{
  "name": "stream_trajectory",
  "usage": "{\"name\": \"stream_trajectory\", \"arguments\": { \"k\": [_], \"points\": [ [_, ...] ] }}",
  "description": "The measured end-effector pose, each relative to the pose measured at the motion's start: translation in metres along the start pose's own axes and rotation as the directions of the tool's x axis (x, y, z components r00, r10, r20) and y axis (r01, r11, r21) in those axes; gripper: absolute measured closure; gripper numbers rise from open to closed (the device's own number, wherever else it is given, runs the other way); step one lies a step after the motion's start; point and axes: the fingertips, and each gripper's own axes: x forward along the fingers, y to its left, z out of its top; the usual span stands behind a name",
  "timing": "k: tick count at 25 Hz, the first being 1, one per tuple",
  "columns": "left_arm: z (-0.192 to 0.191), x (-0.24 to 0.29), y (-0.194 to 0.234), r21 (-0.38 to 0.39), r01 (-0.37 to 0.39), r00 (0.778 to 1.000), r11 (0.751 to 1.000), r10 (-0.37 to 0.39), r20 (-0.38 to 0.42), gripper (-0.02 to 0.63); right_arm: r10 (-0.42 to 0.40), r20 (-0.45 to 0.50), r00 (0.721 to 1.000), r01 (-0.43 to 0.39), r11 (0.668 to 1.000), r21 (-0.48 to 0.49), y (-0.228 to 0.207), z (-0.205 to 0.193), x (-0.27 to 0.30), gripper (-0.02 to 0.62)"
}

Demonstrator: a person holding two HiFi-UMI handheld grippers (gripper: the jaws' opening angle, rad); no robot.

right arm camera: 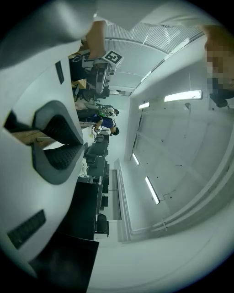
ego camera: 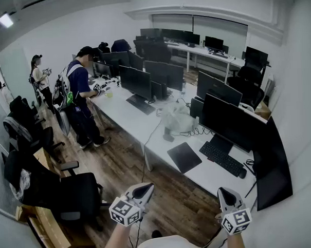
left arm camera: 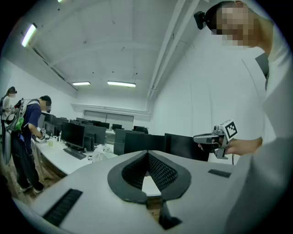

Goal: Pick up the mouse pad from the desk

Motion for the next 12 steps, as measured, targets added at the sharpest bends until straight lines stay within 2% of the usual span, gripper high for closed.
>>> {"name": "stream_trajectory", "arguments": {
  "k": [12],
  "points": [
    [-0.0021,0.0007,0.0011,-0.011,0.002,1.000,1.000,-0.001,0.002,0.591,0.012,-0.002,1.000,-0.012,1.000,-0.004,0.0017,-0.0004,0.0047,0.583]
  ]
}}
